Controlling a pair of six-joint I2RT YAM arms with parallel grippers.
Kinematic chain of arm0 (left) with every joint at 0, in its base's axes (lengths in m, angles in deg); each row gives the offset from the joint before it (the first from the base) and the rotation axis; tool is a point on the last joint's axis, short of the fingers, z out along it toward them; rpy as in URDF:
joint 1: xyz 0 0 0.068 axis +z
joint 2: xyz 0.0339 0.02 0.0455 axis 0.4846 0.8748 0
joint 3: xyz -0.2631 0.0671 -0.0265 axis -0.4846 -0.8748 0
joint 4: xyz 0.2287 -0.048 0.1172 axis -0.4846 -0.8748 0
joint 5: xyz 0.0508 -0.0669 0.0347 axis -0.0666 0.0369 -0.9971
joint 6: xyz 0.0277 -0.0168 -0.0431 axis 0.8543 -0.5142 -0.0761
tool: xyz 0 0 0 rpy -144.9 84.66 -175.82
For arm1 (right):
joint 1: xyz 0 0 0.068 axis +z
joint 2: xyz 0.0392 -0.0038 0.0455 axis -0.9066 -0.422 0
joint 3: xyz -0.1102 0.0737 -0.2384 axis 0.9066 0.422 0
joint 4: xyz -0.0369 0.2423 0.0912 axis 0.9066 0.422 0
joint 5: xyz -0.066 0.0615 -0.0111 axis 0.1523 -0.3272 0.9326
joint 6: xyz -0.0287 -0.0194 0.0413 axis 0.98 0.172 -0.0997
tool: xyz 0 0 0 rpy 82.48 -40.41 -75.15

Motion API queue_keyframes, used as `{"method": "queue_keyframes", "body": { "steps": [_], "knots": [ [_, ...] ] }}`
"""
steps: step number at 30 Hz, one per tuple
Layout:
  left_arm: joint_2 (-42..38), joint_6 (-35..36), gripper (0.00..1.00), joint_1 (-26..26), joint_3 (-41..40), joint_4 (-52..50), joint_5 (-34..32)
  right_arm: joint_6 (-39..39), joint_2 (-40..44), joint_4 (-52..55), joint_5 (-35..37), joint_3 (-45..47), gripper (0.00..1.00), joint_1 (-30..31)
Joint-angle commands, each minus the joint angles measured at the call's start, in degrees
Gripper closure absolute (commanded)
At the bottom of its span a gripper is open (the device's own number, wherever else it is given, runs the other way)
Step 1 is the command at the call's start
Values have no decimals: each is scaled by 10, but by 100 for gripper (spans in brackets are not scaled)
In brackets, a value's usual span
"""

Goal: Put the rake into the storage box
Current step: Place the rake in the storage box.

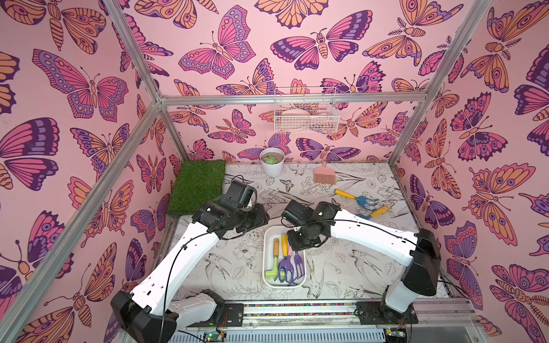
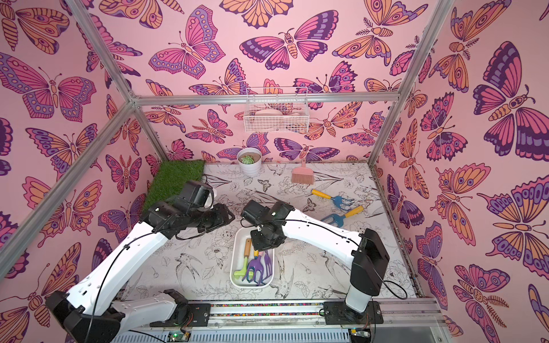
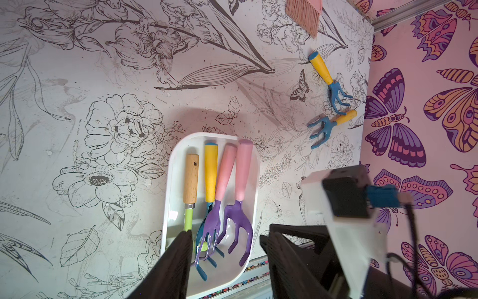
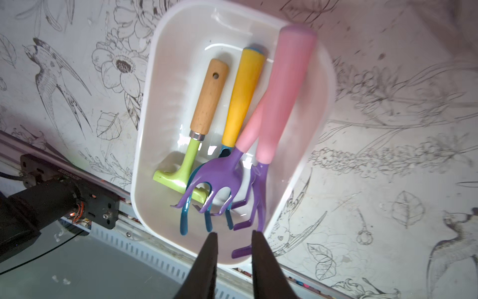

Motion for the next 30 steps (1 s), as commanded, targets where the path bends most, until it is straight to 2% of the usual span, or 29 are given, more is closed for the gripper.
{"method": "queue_keyframes", "body": {
  "steps": [1,4,7,11,12,18,30],
  "knots": [
    [10,5,48,-1,3,7,-5,23,52,21,72,-9,72,-15],
    [17,9,48,-1,5,7,-2,26,92,15,138,-8,72,-22],
    [26,11,48,-2,6,7,2,39,117,-15,177,12,66,-31],
    [38,15,49,-6,8,6,9,44,102,-3,118,13,66,-66],
    [62,16,49,-9,10,6,11,43,98,0,108,16,66,-70],
    [79,18,49,-15,15,6,5,41,66,-24,43,53,66,-72],
    [59,22,48,-8,4,6,-9,19,-40,-40,3,44,69,-71]
  ]
}}
